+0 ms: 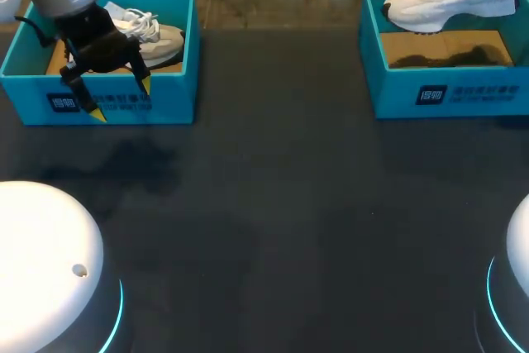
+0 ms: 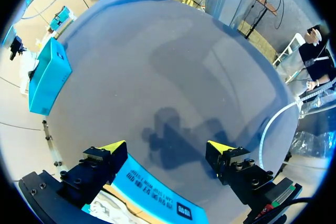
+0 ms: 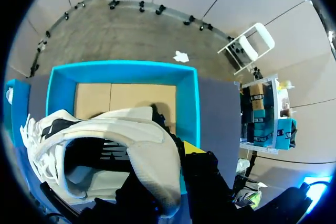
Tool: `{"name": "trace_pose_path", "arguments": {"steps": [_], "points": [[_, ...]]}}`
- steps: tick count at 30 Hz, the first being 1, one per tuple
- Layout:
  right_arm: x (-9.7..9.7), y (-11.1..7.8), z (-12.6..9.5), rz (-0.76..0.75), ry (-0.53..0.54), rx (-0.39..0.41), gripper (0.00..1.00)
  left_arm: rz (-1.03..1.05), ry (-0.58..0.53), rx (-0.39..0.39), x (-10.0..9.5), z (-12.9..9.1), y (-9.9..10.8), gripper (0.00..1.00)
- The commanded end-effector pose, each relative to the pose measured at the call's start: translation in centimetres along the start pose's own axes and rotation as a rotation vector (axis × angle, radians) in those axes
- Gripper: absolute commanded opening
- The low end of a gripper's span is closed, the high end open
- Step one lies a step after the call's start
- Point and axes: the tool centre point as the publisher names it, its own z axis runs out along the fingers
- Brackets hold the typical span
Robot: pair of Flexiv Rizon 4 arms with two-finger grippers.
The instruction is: Take the shoe out of the shoebox, open the shoe tongue, remove and reinsert the insole, then place the shoe into the shoebox
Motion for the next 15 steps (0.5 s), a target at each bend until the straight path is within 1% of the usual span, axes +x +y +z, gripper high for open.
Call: {"name": "trace_pose_path", "arguments": {"steps": [1, 2, 6, 11, 13, 15], "points": [[0.1, -0.2, 0.3, 0.033, 0.005, -0.008, 0.0, 0.001, 0.002, -0.002, 0.0, 0.0, 0.0, 1.0], [0.2, -0.5, 0.6, 0.045, -0.011, -0.019, 0.0, 0.001, 0.002, -0.002, 0.0, 0.0, 0.0, 1.0], [0.0, -1.3, 1.9, 0.112, 0.001, -0.019, 0.0, 0.001, 0.002, -0.002, 0.0, 0.0, 0.0, 1.0], [0.0, -1.4, 2.7, 0.154, -0.033, -0.012, 0.0, 0.001, 0.002, -0.002, 0.0, 0.0, 0.0, 1.0], [0.1, -1.3, 3.0, 0.169, -0.074, -0.002, 0.0, 0.001, 0.002, -0.002, 0.0, 0.0, 0.0, 1.0], [0.1, -1.3, 3.3, 0.185, -0.07, -0.002, 0.0, 0.001, 0.002, -0.002, 0.0, 0.0, 0.0, 1.0]]}}
